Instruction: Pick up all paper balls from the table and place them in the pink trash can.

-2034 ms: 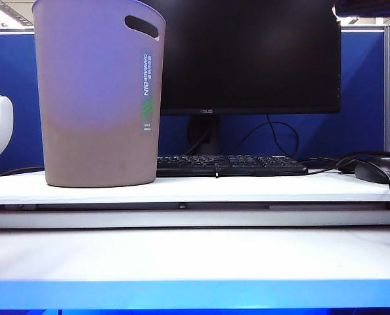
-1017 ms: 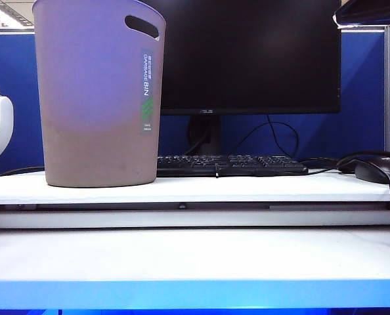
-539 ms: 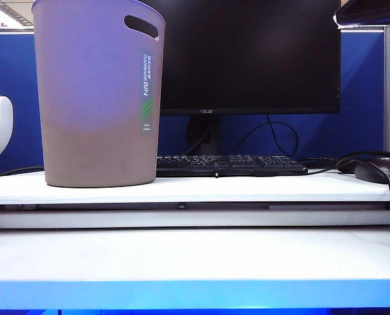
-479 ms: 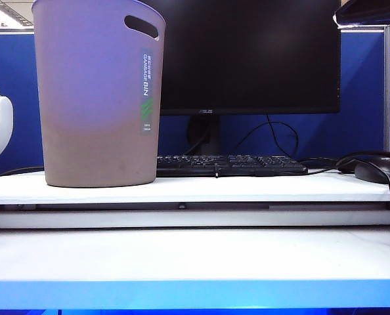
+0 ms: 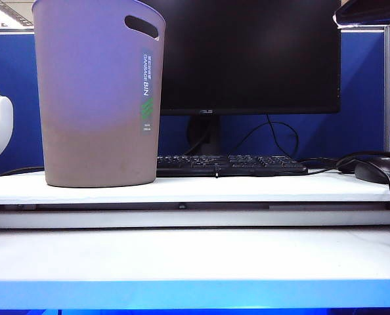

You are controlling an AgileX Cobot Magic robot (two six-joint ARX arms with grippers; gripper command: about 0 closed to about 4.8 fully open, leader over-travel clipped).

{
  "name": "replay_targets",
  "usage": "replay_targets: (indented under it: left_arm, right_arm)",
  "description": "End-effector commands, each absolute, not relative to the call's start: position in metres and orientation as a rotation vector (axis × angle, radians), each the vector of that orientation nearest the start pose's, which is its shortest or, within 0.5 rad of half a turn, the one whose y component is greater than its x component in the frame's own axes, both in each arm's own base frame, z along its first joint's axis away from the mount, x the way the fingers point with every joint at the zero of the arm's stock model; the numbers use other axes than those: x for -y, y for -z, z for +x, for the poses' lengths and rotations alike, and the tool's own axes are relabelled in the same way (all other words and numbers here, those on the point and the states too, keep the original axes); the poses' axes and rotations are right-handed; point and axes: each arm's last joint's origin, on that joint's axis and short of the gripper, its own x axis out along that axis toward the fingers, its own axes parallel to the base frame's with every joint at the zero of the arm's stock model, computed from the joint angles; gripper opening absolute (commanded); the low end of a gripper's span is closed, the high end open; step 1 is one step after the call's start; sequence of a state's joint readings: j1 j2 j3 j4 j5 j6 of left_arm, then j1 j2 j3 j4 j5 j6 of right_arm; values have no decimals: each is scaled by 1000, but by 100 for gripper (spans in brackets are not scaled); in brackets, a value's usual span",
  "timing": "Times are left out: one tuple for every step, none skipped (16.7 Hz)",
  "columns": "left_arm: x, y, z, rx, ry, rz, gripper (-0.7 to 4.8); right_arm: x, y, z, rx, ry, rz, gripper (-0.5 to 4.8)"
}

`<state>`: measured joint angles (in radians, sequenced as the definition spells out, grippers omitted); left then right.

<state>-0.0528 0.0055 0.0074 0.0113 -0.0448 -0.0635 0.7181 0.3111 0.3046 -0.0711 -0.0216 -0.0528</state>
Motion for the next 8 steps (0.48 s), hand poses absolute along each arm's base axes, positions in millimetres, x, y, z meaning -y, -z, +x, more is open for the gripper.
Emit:
replay_targets:
  left_arm:
    - [4,-168,97,28,14,-48,-4]
    - [4,-168,97,28,14,-36,-4]
    - [4,-168,97,28,14,-34,-4]
    - [4,-168,97,28,13,-35,-4]
    - [4,-168,97,28,14,-35,-4]
    - [4,-168,97,28,13,-35,-4]
    - [4,-168,97,27,13,-35,-4]
    - [4,-168,97,27,12,-35,-4]
  right_arm:
    - [-73,-238,83,-38,-742,-72,-6]
    - [-73,-238,82,-38,-742,-72,-6]
    - [-73,-238,82,-38,-742,-72,-6]
    - [-73,-238,83,-38,-742,-72,-6]
    - [-73,-238,83,-38,-742,-72,-6]
    - [-73,-238,83,-38,-742,-72,-6]
    - [-73,-238,83,-38,-742,-72,-6]
    - [-73,-238,83,-38,-742,-72,-6]
